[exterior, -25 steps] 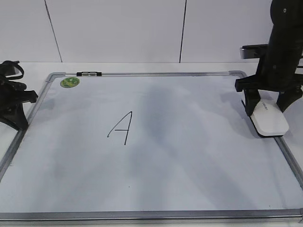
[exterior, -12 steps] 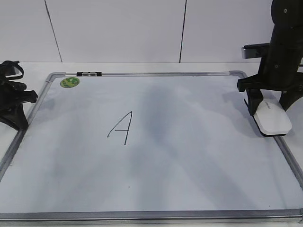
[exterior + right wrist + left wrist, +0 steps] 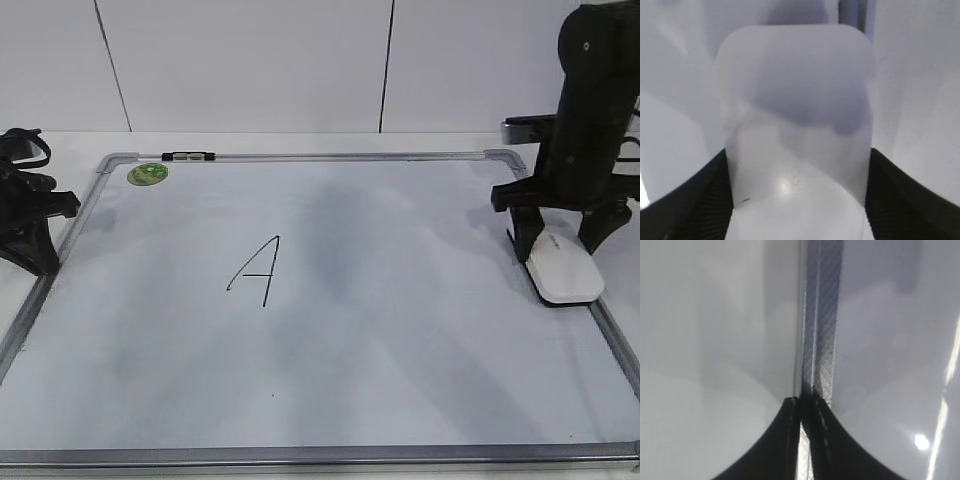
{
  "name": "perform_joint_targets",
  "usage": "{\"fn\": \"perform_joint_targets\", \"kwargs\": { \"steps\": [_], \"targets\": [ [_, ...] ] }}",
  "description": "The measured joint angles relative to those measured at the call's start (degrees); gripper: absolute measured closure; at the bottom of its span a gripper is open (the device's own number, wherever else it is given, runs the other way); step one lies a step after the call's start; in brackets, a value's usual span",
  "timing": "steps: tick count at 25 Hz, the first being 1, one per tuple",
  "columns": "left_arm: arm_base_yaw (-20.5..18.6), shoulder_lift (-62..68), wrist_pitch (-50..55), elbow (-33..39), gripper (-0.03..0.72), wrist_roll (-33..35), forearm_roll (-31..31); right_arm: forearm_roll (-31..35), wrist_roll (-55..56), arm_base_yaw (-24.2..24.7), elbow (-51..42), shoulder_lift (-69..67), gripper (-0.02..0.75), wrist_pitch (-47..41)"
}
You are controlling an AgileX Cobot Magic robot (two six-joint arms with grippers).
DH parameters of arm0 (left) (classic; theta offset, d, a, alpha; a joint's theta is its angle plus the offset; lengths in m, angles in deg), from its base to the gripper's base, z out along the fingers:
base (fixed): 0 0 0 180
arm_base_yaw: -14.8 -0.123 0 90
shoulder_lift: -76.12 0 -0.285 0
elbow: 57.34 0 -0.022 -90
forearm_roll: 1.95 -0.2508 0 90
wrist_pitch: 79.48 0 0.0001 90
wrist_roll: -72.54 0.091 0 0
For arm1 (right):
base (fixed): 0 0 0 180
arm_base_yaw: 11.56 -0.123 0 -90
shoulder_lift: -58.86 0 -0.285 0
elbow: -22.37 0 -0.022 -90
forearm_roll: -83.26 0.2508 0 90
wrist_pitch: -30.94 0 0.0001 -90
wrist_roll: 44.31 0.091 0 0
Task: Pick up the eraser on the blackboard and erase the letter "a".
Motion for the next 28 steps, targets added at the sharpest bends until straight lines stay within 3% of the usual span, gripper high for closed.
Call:
{"fn": "perform_joint_targets", "kwargs": {
  "steps": [11,18,28],
  "targets": [
    [0.0,0.0,0.0,0.0,0.676,0.0,0.08,1.02,0.0,0.0,0.0,-1.04,0.18,0.12],
    [0.0,0.0,0.0,0.0,0.676,0.0,0.12,1.24,-0.59,0.0,0.0,-1.04,0.093,0.12],
    [0.0,0.0,0.0,0.0,0.664,0.0,0.12,0.12,-1.78,0.0,0.35,-0.83,0.081,0.12]
  ]
}}
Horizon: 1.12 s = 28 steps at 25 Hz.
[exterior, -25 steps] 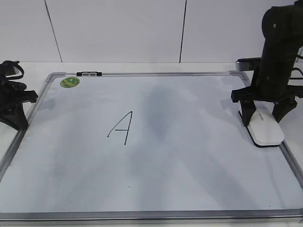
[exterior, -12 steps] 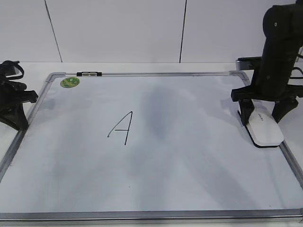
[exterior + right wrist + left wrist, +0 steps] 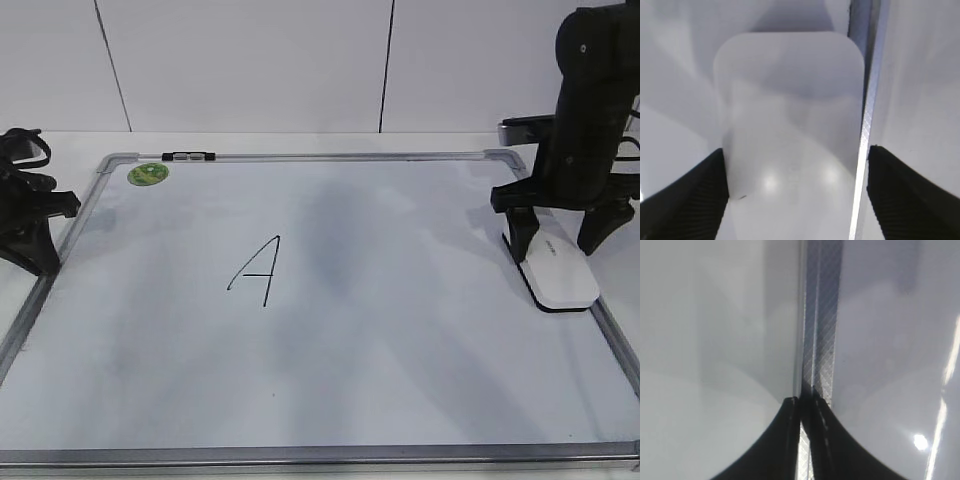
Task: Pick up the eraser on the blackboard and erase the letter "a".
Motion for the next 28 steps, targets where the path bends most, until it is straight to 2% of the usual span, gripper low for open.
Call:
{"fn": "perform_joint_targets", "kwargs": {
  "steps": [4,9,12,19,28],
  "targets": [
    [0.0,0.0,0.2,-0.37,0.589,0.0,0.47,-0.08,-0.12,0.0,0.27,0.0,0.081,0.0],
    [0.11,-0.36,2.68,-3.32,0.428,-0.19,0.3,-0.08,-0.12,0.0,0.3,0.0,0.081,0.0],
    [0.11,-1.35,4.48,-5.89,0.37,-0.19,-0.57,-0.13,-0.12,0.0,0.3,0.0,0.081,0.0],
    [0.11,-5.88,7.66,-9.68,0.342,-0.19,-2.23,-1.51,-0.12,0.0,0.42,2.99,0.081,0.0],
    [0.11,-15.88,10.6,-9.91,0.34,-0.32,-2.47,-1.0,-0.12,0.0,0.52,11.39,0.085,-0.11]
  ]
}}
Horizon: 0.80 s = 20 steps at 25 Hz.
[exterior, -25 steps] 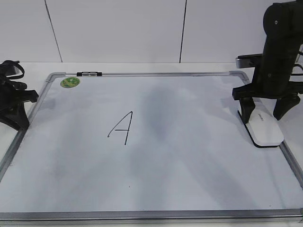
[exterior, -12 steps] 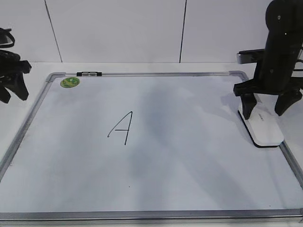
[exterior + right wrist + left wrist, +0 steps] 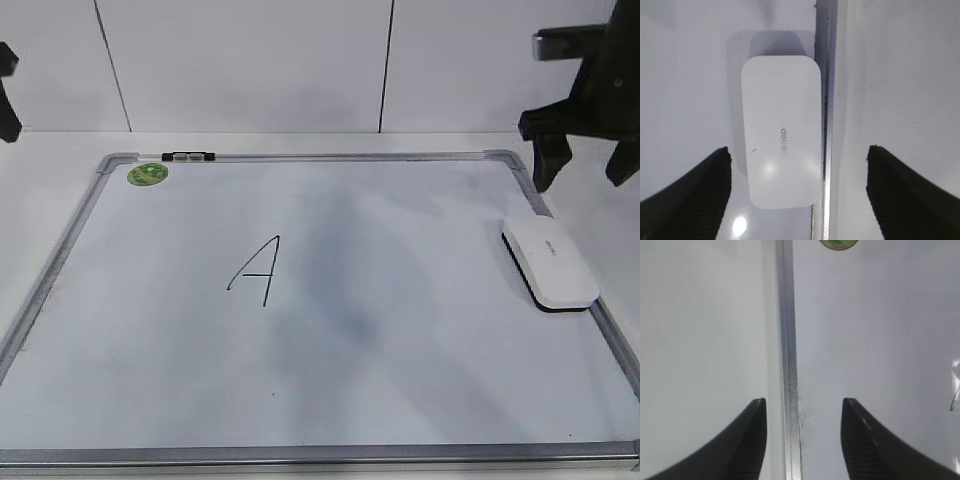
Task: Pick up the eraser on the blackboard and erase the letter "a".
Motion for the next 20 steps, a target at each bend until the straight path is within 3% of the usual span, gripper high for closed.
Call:
{"fn": "perform_joint_targets", "kwargs": {
  "steps": [10,20],
  "targets": [
    [0.0,-13.24,2.79,0.0,0.367,0.0,6.69,0.53,0.65,0.0,0.0,15.36,0.179,-0.75],
    [0.0,-27.96,4.72,0.0,0.381,0.0,10.04,3.1,1.02,0.0,0.0,30.41,0.19,-1.87]
  ]
}}
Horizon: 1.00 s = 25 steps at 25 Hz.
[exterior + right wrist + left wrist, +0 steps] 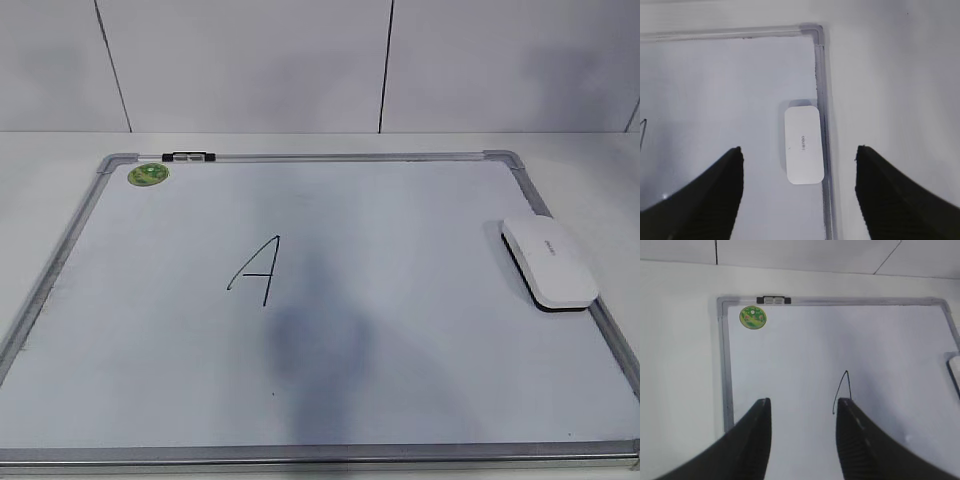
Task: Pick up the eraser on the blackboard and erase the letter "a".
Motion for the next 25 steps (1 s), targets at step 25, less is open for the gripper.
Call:
{"fn": "perform_joint_targets", "kwargs": {
  "steps": [25],
  "targets": [
    [0.1,-40.59,5.75,18.31,0.404,-2.86,-1.49,10.55,0.09,-2.91,-37.18,44.63,0.191,-0.75]
  ]
}}
